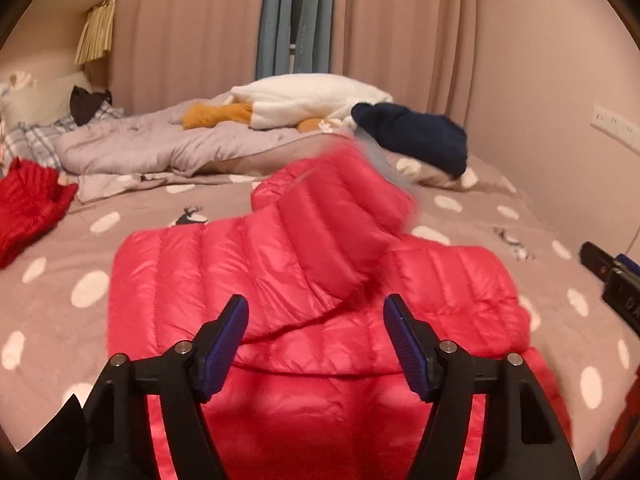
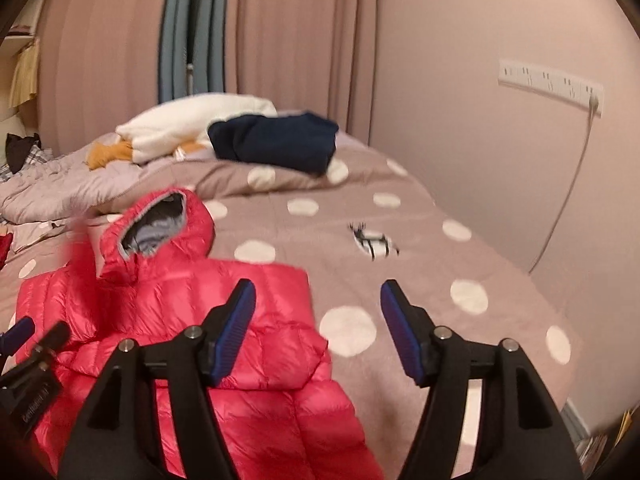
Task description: Fold large clothes
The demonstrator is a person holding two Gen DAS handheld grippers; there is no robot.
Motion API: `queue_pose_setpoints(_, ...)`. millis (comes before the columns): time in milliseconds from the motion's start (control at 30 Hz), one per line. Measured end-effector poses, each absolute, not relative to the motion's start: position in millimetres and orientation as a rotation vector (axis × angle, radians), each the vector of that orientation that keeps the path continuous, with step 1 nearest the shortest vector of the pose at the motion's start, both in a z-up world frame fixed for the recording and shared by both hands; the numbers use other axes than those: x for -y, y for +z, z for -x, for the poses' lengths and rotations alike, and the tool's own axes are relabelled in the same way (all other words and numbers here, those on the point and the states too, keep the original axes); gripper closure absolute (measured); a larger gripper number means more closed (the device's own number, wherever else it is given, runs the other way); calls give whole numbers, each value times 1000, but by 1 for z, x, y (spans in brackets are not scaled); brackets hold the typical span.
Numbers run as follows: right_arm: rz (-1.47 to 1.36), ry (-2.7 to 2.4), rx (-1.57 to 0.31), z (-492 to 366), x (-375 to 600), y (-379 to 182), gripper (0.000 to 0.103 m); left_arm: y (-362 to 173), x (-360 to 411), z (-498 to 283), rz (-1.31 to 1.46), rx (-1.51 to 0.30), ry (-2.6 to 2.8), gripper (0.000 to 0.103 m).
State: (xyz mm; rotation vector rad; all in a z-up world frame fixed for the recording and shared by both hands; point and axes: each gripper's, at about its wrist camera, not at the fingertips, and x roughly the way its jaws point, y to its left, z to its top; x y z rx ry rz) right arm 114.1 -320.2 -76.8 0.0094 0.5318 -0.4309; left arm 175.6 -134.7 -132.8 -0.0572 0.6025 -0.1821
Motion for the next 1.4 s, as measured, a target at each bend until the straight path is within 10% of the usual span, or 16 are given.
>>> queue_pose_setpoints(367, -30, -303, -613, -139, 295, -96, 22, -117, 63, -181, 225, -572, 90, 16)
queue_pose_setpoints(567, 21, -89, -704, -197, 231, -122, 14, -133, 22, -189, 305, -630, 229, 50)
queue_pose_setpoints(733, -63, -48, -864, -273, 216, -170, 10, -138, 6, -190, 301, -642, 282, 52)
queue_pose_setpoints(900, -183, -21, -857, -270, 232, -181, 90, -141, 3, -191, 274, -644, 291, 52)
queue_pose_setpoints(967, -177, -53, -826, -256, 245, -162, 90, -142, 7, -194, 268, -656, 269, 52)
queue_pose_setpoints(1100, -115, -129, -782, -219, 283, -136, 82, -145, 23, -195, 259, -651, 166, 60)
queue_pose_setpoints(1233, -133, -205, -820, -196, 323, -138, 41, -153, 36, -199, 250, -642, 117, 60)
queue_pose_setpoints(1400, -61, -254, -736, -180, 331, -132, 40, -175, 49, -215, 221, -684, 92, 60)
